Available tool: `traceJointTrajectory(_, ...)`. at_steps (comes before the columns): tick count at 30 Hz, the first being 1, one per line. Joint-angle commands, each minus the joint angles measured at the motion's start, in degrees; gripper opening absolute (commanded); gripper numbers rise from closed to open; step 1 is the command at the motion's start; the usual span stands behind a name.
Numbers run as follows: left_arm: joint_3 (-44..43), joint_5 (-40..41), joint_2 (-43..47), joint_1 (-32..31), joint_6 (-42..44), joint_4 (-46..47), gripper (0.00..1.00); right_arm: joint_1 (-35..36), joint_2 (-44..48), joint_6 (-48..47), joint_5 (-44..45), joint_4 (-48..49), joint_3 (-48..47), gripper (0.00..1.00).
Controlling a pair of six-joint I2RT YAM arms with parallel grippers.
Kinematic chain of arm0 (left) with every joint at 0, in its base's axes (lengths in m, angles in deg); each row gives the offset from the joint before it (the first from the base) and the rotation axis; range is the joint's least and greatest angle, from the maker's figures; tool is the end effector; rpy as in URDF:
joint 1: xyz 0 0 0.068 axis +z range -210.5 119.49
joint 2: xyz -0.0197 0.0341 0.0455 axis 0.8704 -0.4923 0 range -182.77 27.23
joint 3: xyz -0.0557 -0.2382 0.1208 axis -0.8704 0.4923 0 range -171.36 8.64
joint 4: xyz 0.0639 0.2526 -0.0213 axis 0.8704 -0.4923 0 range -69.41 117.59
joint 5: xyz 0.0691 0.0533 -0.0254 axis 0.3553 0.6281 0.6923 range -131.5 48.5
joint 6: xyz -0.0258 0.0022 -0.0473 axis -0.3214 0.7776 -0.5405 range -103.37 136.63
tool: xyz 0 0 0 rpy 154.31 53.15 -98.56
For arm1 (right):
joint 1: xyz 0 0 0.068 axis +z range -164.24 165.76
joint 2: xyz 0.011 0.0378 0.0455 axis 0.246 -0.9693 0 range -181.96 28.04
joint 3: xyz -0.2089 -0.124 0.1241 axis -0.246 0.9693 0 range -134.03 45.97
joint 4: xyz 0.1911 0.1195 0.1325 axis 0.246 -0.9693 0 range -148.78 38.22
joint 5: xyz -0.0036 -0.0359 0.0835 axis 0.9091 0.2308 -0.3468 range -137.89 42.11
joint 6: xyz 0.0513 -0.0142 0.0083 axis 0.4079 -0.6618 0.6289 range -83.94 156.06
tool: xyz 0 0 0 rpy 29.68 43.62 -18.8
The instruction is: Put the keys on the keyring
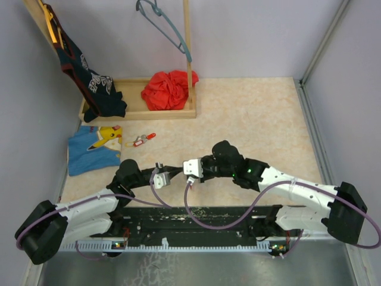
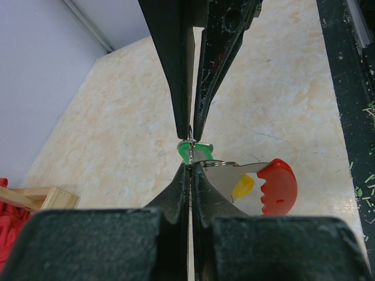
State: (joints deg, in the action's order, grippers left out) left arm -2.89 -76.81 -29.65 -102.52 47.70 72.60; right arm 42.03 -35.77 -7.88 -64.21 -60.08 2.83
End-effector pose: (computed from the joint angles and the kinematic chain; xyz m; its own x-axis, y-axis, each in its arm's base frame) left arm 0.1300 -0.1448 0.2017 0.4997 0.1166 -0.8583 0.8380 0.1858 0.5131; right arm 0.1297 0.2122 0.2677 0.4548 -0.5179 -0.7245 -0.8597 -0.0429 -0.5090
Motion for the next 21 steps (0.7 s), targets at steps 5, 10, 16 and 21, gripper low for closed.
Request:
traceJointTrajectory(5, -0.34, -1.56, 0.3, -0.2, -0.12, 2.71, 0.0, 0.86, -0.14, -0.18, -2.1, 1.69, -2.16, 0.0)
traceJointTrajectory(10, -1.87, -0.93, -0.13, -0.25, 0.27, -0.48, 0.0, 0.86, -0.18, -0.35, -3.01, 0.59, -3.15, 0.0)
traceJointTrajectory(16, -2.74, -0.35, -0.56, -0.26, 0.29, -1.89, 0.0, 0.94, -0.46, -0.38, -3.49, -0.31, -4.0, 0.0)
traceJointTrajectory(21, -3.66, 0.04, -0.64, -0.26, -0.12, -3.83, 0.0, 1.22, -0.91, -0.69, -2.98, -0.75, -4.31, 0.0)
